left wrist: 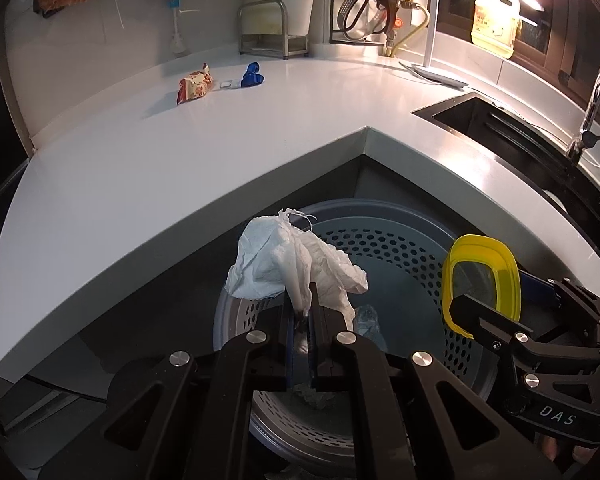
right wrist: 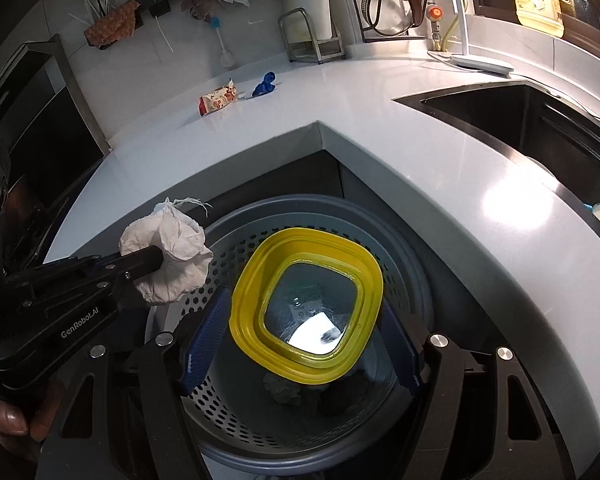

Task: Collect trash
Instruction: 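Carry the tissue and yellow lid in both tools over the bin, then open both tools to drop the lid and tissue into the bin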

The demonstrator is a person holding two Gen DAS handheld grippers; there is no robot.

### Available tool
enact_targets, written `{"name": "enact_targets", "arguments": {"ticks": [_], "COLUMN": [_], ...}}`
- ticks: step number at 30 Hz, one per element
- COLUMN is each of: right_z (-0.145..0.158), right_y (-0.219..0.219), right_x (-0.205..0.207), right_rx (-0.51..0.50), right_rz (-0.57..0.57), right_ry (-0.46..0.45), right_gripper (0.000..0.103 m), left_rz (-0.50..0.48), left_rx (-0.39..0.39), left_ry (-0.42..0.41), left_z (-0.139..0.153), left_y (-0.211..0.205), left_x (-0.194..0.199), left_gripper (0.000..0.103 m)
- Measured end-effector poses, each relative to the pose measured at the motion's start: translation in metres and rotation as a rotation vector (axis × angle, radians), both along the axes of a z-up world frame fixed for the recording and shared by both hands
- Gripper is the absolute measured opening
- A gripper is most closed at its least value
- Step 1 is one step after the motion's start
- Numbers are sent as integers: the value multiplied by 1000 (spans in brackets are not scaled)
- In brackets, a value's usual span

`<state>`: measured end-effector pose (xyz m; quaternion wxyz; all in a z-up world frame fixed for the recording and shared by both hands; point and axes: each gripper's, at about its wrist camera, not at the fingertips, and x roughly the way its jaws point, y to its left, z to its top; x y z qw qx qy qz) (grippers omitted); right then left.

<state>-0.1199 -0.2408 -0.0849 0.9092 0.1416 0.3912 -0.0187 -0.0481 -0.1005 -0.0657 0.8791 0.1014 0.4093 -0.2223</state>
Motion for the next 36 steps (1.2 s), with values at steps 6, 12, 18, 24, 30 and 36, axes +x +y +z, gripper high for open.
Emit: {"name": "enact_targets", "arguments": {"ticks": [6,12,18,24,30,36], "right_z": [-4,-3,-1,-3,-3,-3], "right_y": [2,0,-6,-7,-7,-11], "right_x": [0,1,-1,1,1,-2], "right_rx": [-1,0,23,26,31,40], "right_rz": [11,3,-22,-23,-26,-36], "right_ry": [7,6,-8,0,-5,-11], "right_gripper": [70,71,79,79,79,79], "left_rz": [2,12,23,36,39,34], "left_rx": [2,16,13,7,7,12], "left_ry": [22,40,60,40,37,27], "left_z": [-7,-10,-13,-10,-10,-10], "left_y": [3,4,6,9,10,10], "left_x": [1,2,4,3,4,3], "left_gripper": [6,9,19,52,53,58]}}
